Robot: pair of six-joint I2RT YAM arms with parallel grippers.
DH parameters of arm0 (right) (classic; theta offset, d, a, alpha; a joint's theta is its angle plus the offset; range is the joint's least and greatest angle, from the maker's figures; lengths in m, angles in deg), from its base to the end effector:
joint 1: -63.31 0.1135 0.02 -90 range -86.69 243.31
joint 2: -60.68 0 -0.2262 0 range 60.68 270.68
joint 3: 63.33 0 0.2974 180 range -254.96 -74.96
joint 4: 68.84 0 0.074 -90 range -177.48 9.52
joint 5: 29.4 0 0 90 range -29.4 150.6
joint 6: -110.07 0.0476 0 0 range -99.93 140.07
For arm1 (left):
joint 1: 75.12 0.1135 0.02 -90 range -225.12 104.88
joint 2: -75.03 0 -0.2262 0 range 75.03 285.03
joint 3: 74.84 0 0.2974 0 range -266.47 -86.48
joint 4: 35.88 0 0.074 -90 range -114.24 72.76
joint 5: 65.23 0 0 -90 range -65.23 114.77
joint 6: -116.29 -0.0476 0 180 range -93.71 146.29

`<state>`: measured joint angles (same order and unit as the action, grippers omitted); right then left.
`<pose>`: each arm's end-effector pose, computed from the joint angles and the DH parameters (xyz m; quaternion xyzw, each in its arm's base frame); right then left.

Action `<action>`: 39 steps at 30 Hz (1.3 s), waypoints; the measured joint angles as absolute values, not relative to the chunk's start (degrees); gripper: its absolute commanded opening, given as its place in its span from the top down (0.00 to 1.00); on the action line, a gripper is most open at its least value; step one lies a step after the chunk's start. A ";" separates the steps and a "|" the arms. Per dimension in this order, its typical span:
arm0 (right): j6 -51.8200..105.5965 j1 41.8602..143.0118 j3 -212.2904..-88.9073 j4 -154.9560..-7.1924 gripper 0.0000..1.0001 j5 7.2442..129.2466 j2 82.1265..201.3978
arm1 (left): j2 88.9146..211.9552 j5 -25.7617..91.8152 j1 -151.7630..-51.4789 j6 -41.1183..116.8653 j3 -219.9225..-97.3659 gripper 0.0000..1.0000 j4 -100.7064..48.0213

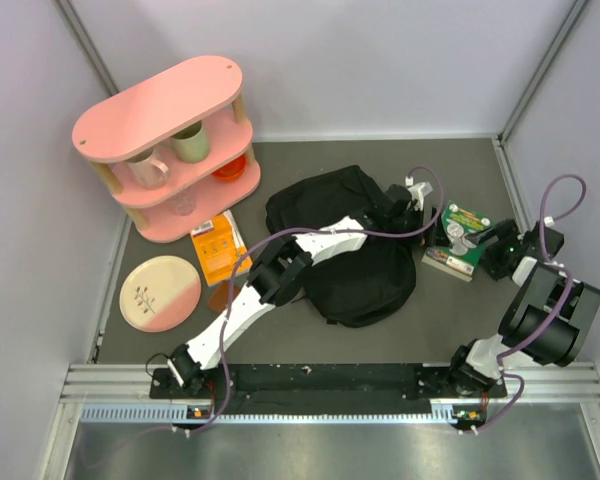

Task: Pack the student bag
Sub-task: Pick up the book from the center of the board.

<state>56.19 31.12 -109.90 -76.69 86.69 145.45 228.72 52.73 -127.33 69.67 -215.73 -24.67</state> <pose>0.2770 -0.1496 0.0708 0.4373 0.7950 0.2217 0.3572 0.3615 -0.5027 0.1007 0.1938 0.8013 -0.5276 0.2049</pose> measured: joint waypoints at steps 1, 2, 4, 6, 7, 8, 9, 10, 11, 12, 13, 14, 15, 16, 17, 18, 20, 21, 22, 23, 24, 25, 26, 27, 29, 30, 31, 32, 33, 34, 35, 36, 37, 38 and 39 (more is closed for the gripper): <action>56.08 30.97 -109.82 -76.34 0.21 87.28 145.52 | 229.07 53.04 -127.30 70.04 -216.43 0.10 -24.58; 56.06 30.88 -109.68 -76.07 0.22 87.61 145.58 | 229.31 53.12 -127.28 70.26 -216.78 0.12 -24.47; 56.02 30.49 -109.12 -75.20 0.23 88.37 145.63 | 229.63 53.23 -127.20 70.74 -217.06 0.22 -24.38; 55.91 30.23 -108.61 -74.41 0.24 88.94 145.63 | 229.87 53.30 -127.04 71.13 -217.26 0.34 -24.23; 55.78 30.10 -108.35 -73.95 0.25 89.23 145.63 | 229.94 53.19 -126.98 71.29 -217.26 0.37 -24.21; 55.67 30.01 -108.15 -73.65 0.26 89.44 145.63 | 230.07 52.84 -126.87 71.22 -217.26 0.45 -24.01; 55.58 29.99 -107.87 -73.15 0.26 89.66 145.61 | 230.18 52.64 -126.76 71.24 -217.23 0.47 -23.83; 55.54 29.90 -107.61 -72.69 0.26 89.90 145.61 | 230.20 52.38 -126.69 71.37 -217.23 0.47 -23.73; 55.54 29.81 -107.28 -72.16 0.26 90.28 145.61 | 230.20 52.14 -126.58 71.33 -217.23 0.53 -23.44; 55.56 29.75 -106.97 -71.62 0.26 90.76 145.61 | 230.20 51.94 -126.52 71.37 -217.21 0.55 -23.33; 55.54 29.75 -106.76 -71.24 0.26 90.95 145.61 | 230.20 51.75 -126.50 71.35 -217.19 0.55 -23.31; 55.54 29.73 -106.60 -70.94 0.26 91.17 145.61 | 230.20 51.57 -126.47 71.40 -217.19 0.55 -23.24; 55.54 29.73 -106.43 -70.63 0.26 91.43 145.61 | 230.18 51.46 -126.47 71.42 -217.17 0.54 -23.20; 55.51 29.73 -106.41 -70.57 0.26 91.54 145.61 | 230.18 51.42 -126.47 71.44 -217.17 0.54 -23.16; 55.54 29.73 -106.32 -70.39 0.26 91.59 145.61 | 230.18 51.40 -126.47 71.44 -217.17 0.54 -23.18; 55.54 29.73 -106.08 -70.06 0.26 91.74 145.61 | 230.16 51.33 -126.50 71.46 -217.12 0.54 -23.22; 55.54 29.73 -105.99 -69.80 0.26 91.94 145.61 | 230.14 51.29 -126.47 71.68 -217.06 0.58 -23.31; 55.56 29.73 -105.93 -69.71 0.26 91.96 145.61 | 230.14 51.27 -126.50 71.77 -216.99 0.63 -23.38; 55.54 29.73 -105.75 -69.45 0.26 91.98 145.61 | 230.14 51.22 -126.47 71.96 -216.93 0.65 -23.53; 55.56 29.68 -105.73 -69.34 0.26 92.05 145.58 | 230.14 51.22 -126.47 72.29 -216.84 0.67 -23.77; 55.56 29.68 -105.71 -69.34 0.26 92.09 145.58 | 230.14 51.33 -126.47 72.71 -216.75 0.72 -24.03; 55.56 29.68 -105.71 -69.34 0.26 92.13 145.58 | 230.14 51.55 -126.47 73.14 -216.69 0.79 -24.36; 55.54 29.68 -105.71 -69.34 0.26 92.15 145.58 | 230.14 51.94 -126.47 73.69 -216.60 0.80 -24.86; 55.56 29.68 -105.71 -69.34 0.26 92.15 145.58 | 230.09 52.29 -126.50 74.39 -216.47 0.78 -25.60; 55.54 29.68 -105.71 -69.34 0.26 92.20 145.58 | 229.90 52.53 -126.47 75.09 -216.23 0.54 -26.81; 55.54 29.68 -105.71 -69.34 0.26 92.20 145.58 | 229.79 52.60 -126.47 75.24 -216.14 0.52 -27.27; 55.56 29.68 -105.73 -69.36 0.26 92.26 145.58 | 229.68 52.71 -126.47 75.50 -216.10 0.53 -27.62; 55.56 29.68 -105.71 -69.43 0.26 92.44 145.61 | 229.59 52.84 -126.47 75.81 -216.10 0.52 -27.83; 55.54 29.70 -105.71 -69.47 0.26 92.61 145.61 | 229.52 52.93 -126.50 75.90 -216.05 0.49 -27.97; 55.56 29.70 -105.71 -69.50 0.26 92.68 145.61 | 229.50 53.06 -126.50 75.92 -215.97 0.47 -28.16; 55.56 29.70 -105.71 -69.54 0.26 92.79 145.61 | 229.48 53.15 -126.50 75.96 -215.88 0.48 -28.27; 55.56 29.70 -105.71 -69.61 0.26 92.92 145.61 | 229.46 53.28 -126.50 75.96 -215.77 0.49 -28.42; 55.56 29.70 -105.71 -69.61 0.26 93.01 145.61 | 229.46 53.32 -126.50 75.96 -215.64 0.51 -28.58; 55.56 29.70 -105.71 -69.63 0.25 93.07 145.61 | 229.46 53.34 -126.50 76.03 -215.55 0.54 -28.62; 55.56 29.70 -105.71 -69.67 0.25 93.14 145.61 | 229.46 53.39 -126.47 76.12 -215.44 0.63 -28.69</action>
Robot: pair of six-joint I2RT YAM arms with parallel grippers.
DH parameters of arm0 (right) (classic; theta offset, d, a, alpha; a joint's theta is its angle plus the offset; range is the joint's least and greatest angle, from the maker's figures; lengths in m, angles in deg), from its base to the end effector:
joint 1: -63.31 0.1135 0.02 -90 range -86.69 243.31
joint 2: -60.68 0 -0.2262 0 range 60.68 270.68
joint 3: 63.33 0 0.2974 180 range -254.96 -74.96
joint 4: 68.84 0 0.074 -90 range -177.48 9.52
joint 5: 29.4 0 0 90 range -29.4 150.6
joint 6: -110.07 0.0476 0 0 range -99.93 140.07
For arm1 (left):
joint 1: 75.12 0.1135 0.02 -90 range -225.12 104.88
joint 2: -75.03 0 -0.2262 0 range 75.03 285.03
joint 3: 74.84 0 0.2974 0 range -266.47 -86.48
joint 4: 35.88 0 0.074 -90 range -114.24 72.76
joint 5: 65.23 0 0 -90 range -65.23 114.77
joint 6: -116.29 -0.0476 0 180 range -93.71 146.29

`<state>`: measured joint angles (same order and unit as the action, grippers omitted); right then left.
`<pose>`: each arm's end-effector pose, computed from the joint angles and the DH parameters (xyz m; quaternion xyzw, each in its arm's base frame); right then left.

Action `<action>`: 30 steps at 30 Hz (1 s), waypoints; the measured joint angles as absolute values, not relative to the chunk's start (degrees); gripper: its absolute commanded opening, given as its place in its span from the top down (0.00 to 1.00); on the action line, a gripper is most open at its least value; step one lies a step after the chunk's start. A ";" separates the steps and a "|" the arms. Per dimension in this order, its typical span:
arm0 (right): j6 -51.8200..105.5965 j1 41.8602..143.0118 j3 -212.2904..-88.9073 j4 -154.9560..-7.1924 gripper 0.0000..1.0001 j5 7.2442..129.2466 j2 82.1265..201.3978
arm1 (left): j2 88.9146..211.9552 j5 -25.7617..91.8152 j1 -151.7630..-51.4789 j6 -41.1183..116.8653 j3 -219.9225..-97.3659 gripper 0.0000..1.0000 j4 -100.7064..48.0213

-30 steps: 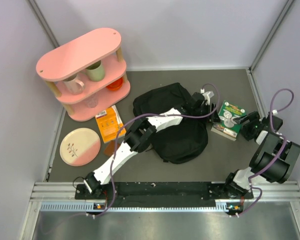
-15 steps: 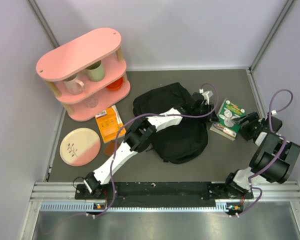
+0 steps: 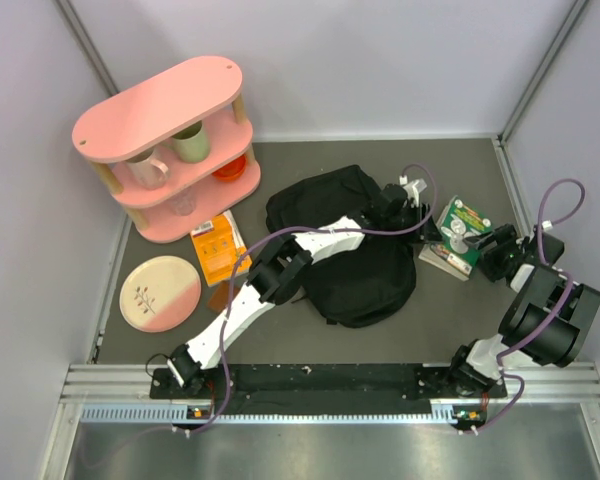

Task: Pack the student bag
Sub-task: Pick up the book from the center of the board.

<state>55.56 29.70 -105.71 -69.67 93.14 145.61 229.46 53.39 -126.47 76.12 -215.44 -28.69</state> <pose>0.2657 -0.1459 0.0593 0.4087 0.7890 0.2635 0.3756 0.3700 -0.4992 0.0985 0.1505 0.7967 -0.5533 0.1909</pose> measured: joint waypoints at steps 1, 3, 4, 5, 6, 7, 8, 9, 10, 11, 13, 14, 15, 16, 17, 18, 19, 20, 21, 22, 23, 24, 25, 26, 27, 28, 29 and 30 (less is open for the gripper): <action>55.56 29.68 -105.71 -69.69 0.25 93.18 145.61 | 229.46 53.45 -126.47 76.29 -215.42 0.70 -28.73; 55.58 29.68 -105.71 -69.71 0.25 93.23 145.61 | 229.46 53.93 -126.43 77.08 -215.40 0.95 -29.15; 55.56 29.68 -105.71 -69.71 0.25 93.23 145.58 | 229.46 54.39 -126.39 77.65 -215.40 1.00 -29.50; 55.58 29.68 -105.71 -69.74 0.25 93.23 145.58 | 229.46 54.76 -126.34 78.17 -215.40 1.00 -29.85; 55.58 29.68 -105.71 -69.78 0.25 93.25 145.54 | 229.46 55.00 -126.28 78.56 -215.40 1.00 -30.06; 55.58 29.68 -105.71 -69.85 0.25 93.25 145.52 | 229.46 55.22 -126.21 78.81 -215.40 1.00 -30.09; 55.60 29.68 -105.71 -69.98 0.25 93.27 145.48 | 229.46 55.38 -126.17 78.96 -215.35 1.00 -30.09; 55.62 29.68 -105.71 -70.20 0.25 93.29 145.37 | 229.46 55.49 -126.12 79.11 -215.35 1.00 -30.09; 55.62 29.68 -105.71 -70.52 0.24 93.25 145.17 | 229.46 55.66 -126.12 79.11 -215.35 1.00 -30.06; 55.62 29.68 -105.71 -71.03 0.22 93.23 144.93 | 229.46 55.86 -126.12 79.07 -215.35 1.00 -30.04; 55.65 29.68 -105.71 -73.17 0.20 92.72 143.62 | 229.24 56.53 -126.12 78.63 -215.33 1.00 -29.41; 55.67 29.68 -105.68 -74.87 0.19 92.29 142.68 | 229.00 57.04 -126.17 78.32 -215.22 1.00 -29.06; 55.67 29.68 -105.68 -76.69 0.19 91.85 141.54 | 228.65 57.45 -126.26 77.97 -215.14 1.00 -28.49; 55.71 29.68 -105.68 -78.72 0.18 91.37 139.86 | 228.10 57.76 -126.39 77.36 -214.85 1.00 -27.86; 55.67 29.68 -105.68 -80.88 0.18 90.80 137.78 | 227.43 58.04 -126.52 76.95 -214.59 1.00 -27.18; 55.67 29.68 -105.75 -82.59 0.17 90.36 135.81 | 226.57 58.22 -126.67 76.53 -214.35 1.00 -26.63; 55.71 29.66 -105.84 -84.69 0.16 89.93 133.17 | 225.70 58.35 -126.80 76.05 -214.17 1.00 -26.11; 55.84 29.66 -105.90 -86.50 0.16 89.66 130.28 | 224.45 58.39 -126.93 75.53 -213.96 1.00 -25.67; 55.95 29.64 -106.38 -88.53 0.15 89.60 127.44 | 222.95 58.37 -127.09 74.91 -213.50 1.00 -25.32; 56.08 29.64 -107.11 -90.17 0.14 89.60 125.39 | 221.24 58.24 -127.26 74.28 -212.91 1.00 -24.97; 56.26 29.64 -108.11 -91.88 0.13 89.82 122.79 | 219.62 58.02 -127.37 73.84 -212.49 1.00 -24.86; 56.43 29.64 -108.85 -92.93 0.12 90.17 120.97 | 217.87 57.76 -127.48 73.25 -211.94 1.00 -24.84; 56.80 29.64 -109.77 -94.00 0.12 90.82 119.01 | 215.69 57.32 -127.59 72.64 -210.87 1.00 -24.67; 57.37 29.66 -110.60 -94.76 0.12 91.87 117.21 | 213.22 56.67 -127.72 72.16 -209.39 1.00 -24.53; 57.79 29.64 -111.30 -95.31 0.12 93.12 115.64 | 210.47 55.84 -127.83 71.31 -207.49 1.00 -24.12; 58.27 29.64 -111.91 -95.79 0.11 94.34 114.22 | 208.37 55.33 -127.92 70.76 -206.11 1.00 -23.57; 58.77 29.64 -112.37 -96.05 0.11 95.46 113.21 | 205.57 54.52 -128.00 69.80 -203.90 1.00 -23.35; 59.21 29.64 -112.85 -96.55 0.11 96.99 112.08 | 202.90 53.76 -128.05 69.04 -201.87 1.00 -22.61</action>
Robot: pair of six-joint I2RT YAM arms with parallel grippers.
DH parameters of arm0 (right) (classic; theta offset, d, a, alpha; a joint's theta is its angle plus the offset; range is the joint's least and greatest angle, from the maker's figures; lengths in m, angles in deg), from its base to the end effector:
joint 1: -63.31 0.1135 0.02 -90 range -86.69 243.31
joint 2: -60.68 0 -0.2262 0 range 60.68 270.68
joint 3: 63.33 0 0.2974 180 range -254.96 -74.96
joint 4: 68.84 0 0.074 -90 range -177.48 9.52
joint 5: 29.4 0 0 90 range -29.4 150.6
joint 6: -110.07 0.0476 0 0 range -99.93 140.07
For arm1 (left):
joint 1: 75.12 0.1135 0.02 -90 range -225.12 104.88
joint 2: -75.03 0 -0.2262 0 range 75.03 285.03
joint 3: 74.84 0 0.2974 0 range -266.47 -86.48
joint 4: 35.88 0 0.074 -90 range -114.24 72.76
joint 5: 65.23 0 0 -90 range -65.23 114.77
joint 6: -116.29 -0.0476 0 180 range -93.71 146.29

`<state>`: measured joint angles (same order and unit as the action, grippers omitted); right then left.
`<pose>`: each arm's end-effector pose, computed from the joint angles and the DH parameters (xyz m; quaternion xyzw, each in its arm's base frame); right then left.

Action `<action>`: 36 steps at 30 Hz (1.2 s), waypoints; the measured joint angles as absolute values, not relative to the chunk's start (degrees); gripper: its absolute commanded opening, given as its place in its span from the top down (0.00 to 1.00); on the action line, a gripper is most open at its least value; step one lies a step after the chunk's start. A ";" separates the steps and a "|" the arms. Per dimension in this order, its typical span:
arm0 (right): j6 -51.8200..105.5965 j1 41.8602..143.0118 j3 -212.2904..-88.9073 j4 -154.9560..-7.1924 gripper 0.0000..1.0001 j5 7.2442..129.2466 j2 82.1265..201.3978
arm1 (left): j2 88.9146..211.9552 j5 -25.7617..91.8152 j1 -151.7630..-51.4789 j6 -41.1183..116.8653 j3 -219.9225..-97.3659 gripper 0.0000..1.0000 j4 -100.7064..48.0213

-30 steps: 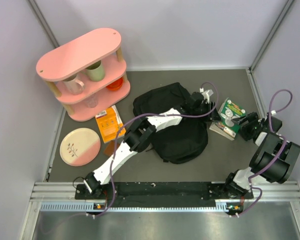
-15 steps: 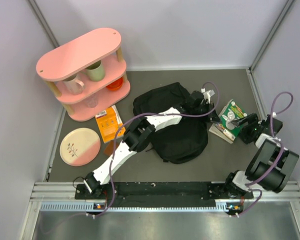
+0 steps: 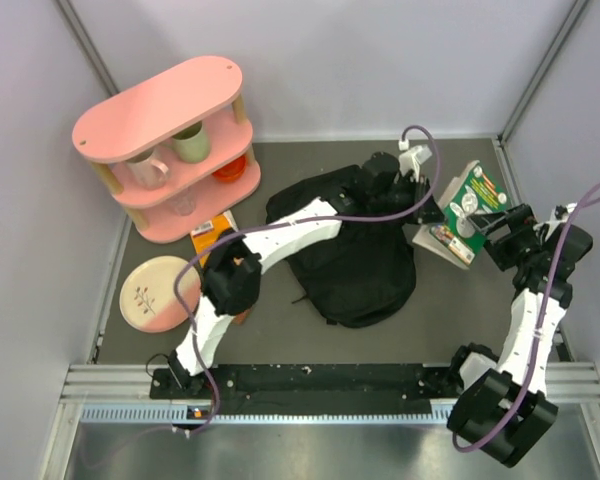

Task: Pack the student bag
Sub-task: Pick up the book from the center of the board.

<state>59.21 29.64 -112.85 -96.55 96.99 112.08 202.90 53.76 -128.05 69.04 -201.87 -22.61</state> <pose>0.2435 -0.1283 0.2251 0.3608 0.7540 0.2924 0.4645 0.3242 -0.4674 0.2595 0.2210 0.7468 -0.5738 0.2533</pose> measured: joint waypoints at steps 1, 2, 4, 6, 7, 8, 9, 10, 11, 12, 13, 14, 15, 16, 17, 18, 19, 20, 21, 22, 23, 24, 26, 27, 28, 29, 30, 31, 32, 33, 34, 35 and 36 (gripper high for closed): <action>59.78 29.64 -113.12 -96.80 0.10 98.27 111.25 | 200.45 52.99 -128.11 68.07 -200.12 1.00 -21.93; 60.32 29.64 -113.38 -97.17 0.10 99.54 110.70 | 198.60 52.23 -128.16 67.46 -198.79 1.00 -21.26; 61.46 29.66 -113.62 -97.95 0.10 102.65 109.74 | 194.05 50.17 -128.22 65.93 -194.85 1.00 -19.86; 62.71 29.84 -113.62 -98.39 0.11 104.64 109.21 | 189.00 48.29 -128.33 64.90 -189.98 1.00 -18.74; 63.34 30.08 -113.60 -98.81 0.10 105.31 108.84 | 186.29 47.33 -128.42 64.64 -187.18 1.00 -18.17; 64.17 30.36 -113.51 -98.96 0.11 105.79 108.36 | 183.47 46.20 -128.44 64.49 -184.01 1.00 -17.89; 64.87 30.75 -113.12 -98.63 0.11 106.17 107.79 | 181.13 45.15 -128.44 64.47 -181.17 1.00 -17.65; 65.35 31.71 -112.46 -98.48 0.11 106.32 107.03 | 178.34 44.08 -128.42 64.45 -177.65 1.00 -17.45; 65.87 33.35 -111.65 -98.46 0.10 106.14 106.13 | 175.80 42.96 -128.44 64.45 -174.29 1.00 -17.28; 66.40 35.82 -110.62 -98.46 0.10 106.14 105.28 | 173.18 41.65 -128.42 64.51 -170.57 1.00 -16.99; 66.75 37.83 -109.97 -98.50 0.10 106.14 104.84 | 171.14 41.06 -128.40 64.58 -167.53 1.00 -16.67; 67.08 40.52 -108.96 -98.35 0.10 105.79 104.36 | 169.09 40.38 -128.31 64.88 -163.95 1.00 -16.51; 67.36 42.88 -107.87 -98.28 0.10 105.47 103.95 | 167.84 40.01 -128.24 65.32 -161.24 1.00 -16.47; 67.80 44.98 -106.58 -98.00 0.10 105.23 103.53 | 167.17 39.88 -128.16 65.67 -159.25 1.00 -16.29; 68.19 46.40 -105.25 -97.60 0.10 105.03 103.23 | 166.66 39.75 -128.07 66.13 -156.93 1.00 -16.80; 68.69 47.45 -103.35 -96.64 0.10 105.03 102.75 | 166.40 39.31 -128.00 66.74 -154.31 1.00 -17.17; 69.35 48.04 -101.20 -95.96 0.10 104.90 102.24 | 166.40 39.18 -127.92 67.16 -152.71 1.00 -17.34; 69.87 48.20 -99.24 -95.61 0.10 104.77 101.87 | 166.45 38.90 -127.92 67.61 -150.99 1.00 -17.30; 70.33 48.20 -97.18 -95.40 0.10 104.61 101.54 | 166.47 38.72 -127.83 68.05 -149.50 1.00 -17.32; 70.86 48.20 -95.52 -95.51 0.10 104.59 101.28 | 166.47 38.74 -127.70 68.31 -148.78 0.98 -17.43; 71.27 48.20 -94.03 -95.44 0.10 104.61 100.97 | 166.47 38.81 -127.63 68.47 -148.36 0.91 -17.65; 71.40 48.20 -93.25 -95.46 0.10 104.68 100.67 | 166.49 38.94 -127.57 68.47 -148.28 0.83 -17.80; 71.84 48.22 -92.16 -95.48 0.10 105.03 99.58 | 166.55 39.29 -127.26 68.29 -148.36 0.58 -17.76; 71.86 48.22 -91.70 -95.42 0.10 105.33 98.70 | 166.77 39.42 -127.20 67.90 -148.54 0.52 -17.58; 71.99 48.24 -91.30 -95.44 0.10 105.73 97.70 | 167.25 39.49 -127.11 67.48 -149.06 0.44 -16.84; 72.17 48.30 -90.76 -95.35 0.10 106.12 96.65 | 167.84 39.49 -127.04 66.89 -149.52 0.37 -16.16; 72.26 48.33 -90.23 -95.24 0.10 106.41 95.77 | 168.28 39.46 -126.96 66.37 -149.74 0.33 -15.75; 72.43 48.44 -89.42 -95.27 0.10 106.78 94.46 | 168.65 39.20 -126.80 66.15 -149.81 0.29 -15.35; 72.72 48.57 -88.35 -95.27 0.10 107.15 93.13 | 168.76 39.03 -126.69 65.65 -149.81 0.27 -14.72; 73.07 48.65 -87.24 -95.44 0.10 107.52 91.69 | 168.78 38.74 -126.37 65.21 -149.81 0.26 -14.00; 73.37 48.72 -86.47 -95.55 0.10 107.76 90.57 | 168.78 38.63 -126.08 64.73 -149.81 0.25 -13.50; 73.79 48.81 -85.69 -95.64 0.10 108.02 89.39 | 168.78 38.55 -125.86 64.27 -149.81 0.24 -13.28; 74.20 48.98 -84.99 -95.94 0.10 108.31 88.25 | 168.78 38.55 -125.56 63.85 -149.81 0.25 -13.10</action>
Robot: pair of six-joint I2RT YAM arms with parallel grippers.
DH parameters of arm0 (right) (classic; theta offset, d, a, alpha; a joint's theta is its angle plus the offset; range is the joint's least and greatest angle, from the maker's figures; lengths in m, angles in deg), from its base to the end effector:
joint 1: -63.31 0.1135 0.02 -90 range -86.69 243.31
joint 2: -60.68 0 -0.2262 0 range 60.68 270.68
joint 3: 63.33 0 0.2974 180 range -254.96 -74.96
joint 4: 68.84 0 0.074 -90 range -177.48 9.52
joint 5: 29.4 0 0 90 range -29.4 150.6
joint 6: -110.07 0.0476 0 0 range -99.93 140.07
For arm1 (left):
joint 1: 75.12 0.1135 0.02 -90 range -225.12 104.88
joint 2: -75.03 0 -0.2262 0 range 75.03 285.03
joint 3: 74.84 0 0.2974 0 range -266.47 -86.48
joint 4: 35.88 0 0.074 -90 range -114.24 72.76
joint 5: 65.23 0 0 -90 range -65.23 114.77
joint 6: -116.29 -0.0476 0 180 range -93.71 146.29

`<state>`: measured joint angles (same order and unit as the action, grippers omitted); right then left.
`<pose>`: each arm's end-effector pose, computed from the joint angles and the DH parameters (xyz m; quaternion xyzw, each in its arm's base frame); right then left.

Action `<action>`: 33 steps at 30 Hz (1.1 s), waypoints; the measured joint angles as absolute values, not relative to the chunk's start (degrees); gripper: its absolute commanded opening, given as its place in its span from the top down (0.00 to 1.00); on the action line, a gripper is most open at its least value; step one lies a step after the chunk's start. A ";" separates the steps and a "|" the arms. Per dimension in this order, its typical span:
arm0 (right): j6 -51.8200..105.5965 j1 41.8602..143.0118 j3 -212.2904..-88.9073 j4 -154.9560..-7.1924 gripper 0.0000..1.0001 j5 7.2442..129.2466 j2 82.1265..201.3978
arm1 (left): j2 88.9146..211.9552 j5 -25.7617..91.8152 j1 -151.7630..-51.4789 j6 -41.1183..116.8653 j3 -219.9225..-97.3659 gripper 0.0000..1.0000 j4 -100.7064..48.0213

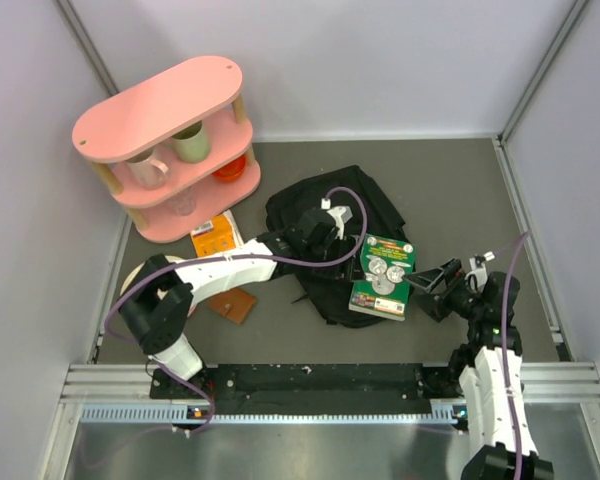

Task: Pack the student bag
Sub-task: Pick up the book from the center of the board.

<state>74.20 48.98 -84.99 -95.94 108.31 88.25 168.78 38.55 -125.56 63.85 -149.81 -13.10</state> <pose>0.2066 -0.0164 0.1298 0.2926 0.7731 0.4827 0.2893 0.2500 -0.3205 0.1637 0.1505 0.8942 -0.3616 0.2170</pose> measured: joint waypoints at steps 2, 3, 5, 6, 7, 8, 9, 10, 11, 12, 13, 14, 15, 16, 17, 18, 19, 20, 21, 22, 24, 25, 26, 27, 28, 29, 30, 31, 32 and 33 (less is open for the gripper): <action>74.64 49.07 -83.94 -96.45 0.10 108.57 86.66 | 168.81 38.76 -124.55 63.13 -149.78 0.25 -12.77; 74.75 49.07 -83.59 -96.49 0.10 108.64 86.26 | 168.81 38.87 -124.16 62.89 -149.78 0.24 -12.67; 74.75 49.09 -83.28 -96.60 0.09 108.61 86.26 | 168.92 39.60 -123.46 62.39 -149.78 0.24 -12.75; 74.71 49.13 -83.24 -96.84 0.10 108.55 86.44 | 169.09 40.16 -123.13 62.28 -149.78 0.24 -13.06; 74.60 49.22 -83.26 -96.86 0.10 108.39 86.77 | 169.40 40.69 -122.91 62.26 -149.78 0.24 -13.58; 74.29 49.35 -83.26 -96.75 0.10 108.29 87.42 | 169.90 41.50 -122.82 62.26 -149.81 0.24 -14.26; 74.03 49.46 -83.26 -96.77 0.10 108.18 88.32 | 170.40 42.15 -122.80 62.28 -149.81 0.24 -14.70; 73.61 49.62 -83.26 -96.80 0.10 107.98 89.57 | 171.32 43.05 -122.85 62.30 -149.96 0.24 -15.05; 73.15 49.72 -83.28 -96.75 0.10 107.91 90.61 | 172.39 43.92 -122.85 62.35 -150.16 0.24 -15.57; 72.61 49.99 -83.28 -96.82 0.10 107.76 92.32 | 173.59 44.88 -122.85 62.41 -150.24 0.25 -16.21; 72.17 50.16 -83.28 -96.93 0.10 107.59 93.28 | 174.53 45.52 -122.85 62.57 -150.26 0.25 -16.69; 71.67 50.40 -83.28 -96.97 0.11 107.39 94.44 | 175.80 46.68 -122.91 62.81 -150.26 0.26 -17.15; 71.27 50.69 -83.30 -96.99 0.12 107.26 95.29 | 176.65 47.42 -122.93 62.98 -150.26 0.26 -17.45; 70.97 50.97 -83.30 -97.01 0.12 107.21 95.84 | 177.66 48.56 -123.04 63.46 -150.26 0.27 -17.89; 70.68 51.21 -83.30 -97.06 0.13 107.21 96.12 | 178.20 49.23 -123.15 63.72 -150.26 0.27 -18.24; 70.55 51.34 -83.30 -97.23 0.13 107.21 96.17 | 178.73 50.00 -123.24 63.96 -150.26 0.27 -18.63; 70.42 51.43 -83.30 -97.36 0.13 107.21 95.97 | 178.95 50.72 -123.37 64.16 -150.26 0.27 -18.87; 70.22 51.52 -83.30 -97.54 0.13 107.21 95.77 | 179.04 51.35 -123.63 64.36 -150.26 0.27 -19.33; 70.14 51.54 -83.30 -97.71 0.13 107.21 95.27 | 179.06 52.23 -124.00 64.53 -150.33 0.28 -20.08; 70.09 51.56 -83.30 -97.93 0.14 107.19 94.85 | 179.06 52.84 -124.38 64.62 -150.46 0.28 -20.60; 70.09 51.56 -83.30 -98.13 0.14 107.24 94.02 | 179.17 54.11 -125.38 64.79 -151.16 0.29 -21.30; 69.98 51.56 -83.30 -98.11 0.14 107.17 93.76 | 179.30 54.55 -125.99 64.79 -151.71 0.30 -21.56; 69.81 51.54 -83.30 -98.15 0.16 107.02 93.54 | 179.45 54.79 -126.45 64.82 -152.19 0.31 -21.69; 69.68 51.54 -83.30 -98.33 0.17 106.80 93.46 | 179.60 55.09 -126.91 64.79 -152.65 0.31 -21.87; 69.55 51.56 -83.30 -98.59 0.18 106.71 93.41 | 179.71 55.38 -127.30 64.77 -153.04 0.31 -22.04; 69.57 51.54 -83.30 -99.11 0.24 106.56 93.32 | 179.80 55.49 -127.48 64.82 -153.24 0.31 -22.20; 69.57 51.56 -83.30 -99.44 0.30 106.54 93.30 | 179.84 55.51 -127.68 64.82 -153.35 0.31 -22.44; 69.55 51.56 -83.30 -99.79 0.37 106.49 93.24 | 179.84 55.44 -127.74 64.79 -153.37 0.32 -22.59; 69.68 51.56 -83.30 -100.31 0.45 106.30 92.82 | 179.84 55.42 -127.76 64.79 -153.37 0.32 -22.65; 69.61 51.56 -83.30 -100.49 0.49 106.17 92.56 | 179.84 55.38 -127.76 64.75 -153.37 0.32 -22.63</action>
<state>69.61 51.56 -83.30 -100.49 106.17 92.56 179.84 55.38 -127.76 64.75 -153.37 -22.63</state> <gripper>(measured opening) 0.664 0.688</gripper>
